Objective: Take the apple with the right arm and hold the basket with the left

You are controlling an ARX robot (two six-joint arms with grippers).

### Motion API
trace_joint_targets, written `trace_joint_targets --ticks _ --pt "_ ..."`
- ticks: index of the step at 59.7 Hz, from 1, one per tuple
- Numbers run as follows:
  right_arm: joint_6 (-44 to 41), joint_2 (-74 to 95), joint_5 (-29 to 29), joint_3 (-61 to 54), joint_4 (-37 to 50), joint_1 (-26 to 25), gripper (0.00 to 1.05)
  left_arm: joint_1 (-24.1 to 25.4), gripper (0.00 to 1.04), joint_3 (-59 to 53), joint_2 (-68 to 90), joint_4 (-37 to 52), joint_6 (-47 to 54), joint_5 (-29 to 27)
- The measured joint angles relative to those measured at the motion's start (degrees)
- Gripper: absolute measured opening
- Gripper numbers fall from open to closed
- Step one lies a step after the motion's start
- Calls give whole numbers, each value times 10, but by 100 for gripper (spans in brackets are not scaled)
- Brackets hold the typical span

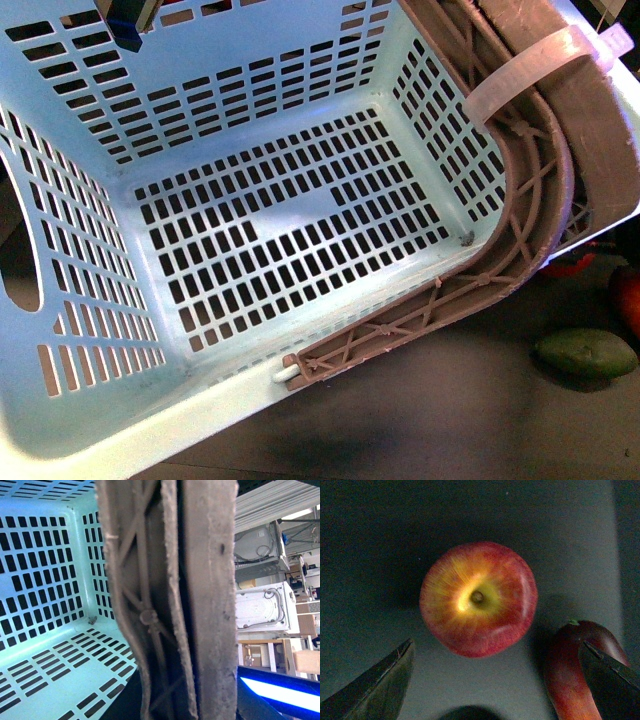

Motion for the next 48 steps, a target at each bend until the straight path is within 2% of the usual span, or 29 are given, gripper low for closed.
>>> trace_joint_targets --ticks 17,36,42,48 --pt "-28 72 -2 141 -67 6 96 0 17 0 0 0 0 0" --pt "-32 108 0 167 -86 6 96 0 17 0 0 0 0 0" --pt "-29 109 4 159 -74 5 81 0 17 0 0 0 0 0" --pt "-28 104 3 143 -57 2 80 0 17 0 0 0 0 0"
